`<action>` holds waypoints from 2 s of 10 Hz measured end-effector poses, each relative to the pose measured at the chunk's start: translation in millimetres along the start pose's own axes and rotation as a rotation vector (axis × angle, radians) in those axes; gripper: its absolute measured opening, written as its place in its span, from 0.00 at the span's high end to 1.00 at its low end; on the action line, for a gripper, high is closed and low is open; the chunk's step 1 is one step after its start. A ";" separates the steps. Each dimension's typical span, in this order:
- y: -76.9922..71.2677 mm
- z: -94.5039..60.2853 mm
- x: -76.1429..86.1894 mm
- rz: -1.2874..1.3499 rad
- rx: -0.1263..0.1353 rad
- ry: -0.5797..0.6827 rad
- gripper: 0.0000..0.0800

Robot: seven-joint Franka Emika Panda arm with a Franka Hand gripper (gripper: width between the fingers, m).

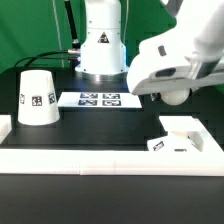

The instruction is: Assemble lamp

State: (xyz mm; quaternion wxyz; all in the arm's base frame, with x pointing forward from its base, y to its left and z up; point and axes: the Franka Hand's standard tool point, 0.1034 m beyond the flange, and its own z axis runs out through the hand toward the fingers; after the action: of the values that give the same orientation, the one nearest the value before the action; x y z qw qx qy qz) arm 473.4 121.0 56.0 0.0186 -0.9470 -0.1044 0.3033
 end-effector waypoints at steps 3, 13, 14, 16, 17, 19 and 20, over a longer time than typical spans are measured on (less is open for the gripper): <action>8.0 -10.0 6.1 -0.066 -0.023 0.220 0.28; 28.5 -48.4 24.1 -0.166 -0.139 0.805 0.28; 32.1 -48.4 25.1 -0.201 -0.155 0.796 0.28; 34.2 -69.8 26.6 -0.236 -0.174 0.813 0.28; 33.0 -78.4 27.9 -0.238 -0.167 0.787 0.28; 31.9 -92.1 31.7 -0.235 -0.164 0.792 0.28; 32.0 -89.2 31.7 -0.235 -0.163 0.787 0.28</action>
Offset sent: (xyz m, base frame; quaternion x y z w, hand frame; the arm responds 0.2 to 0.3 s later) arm 0.0116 -0.0057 0.0192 -0.0169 0.1826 -0.0406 0.9822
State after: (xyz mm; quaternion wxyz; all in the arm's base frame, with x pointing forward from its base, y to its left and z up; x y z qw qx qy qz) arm 556.2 98.8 107.5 0.0164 -0.9706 -0.2205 -0.0951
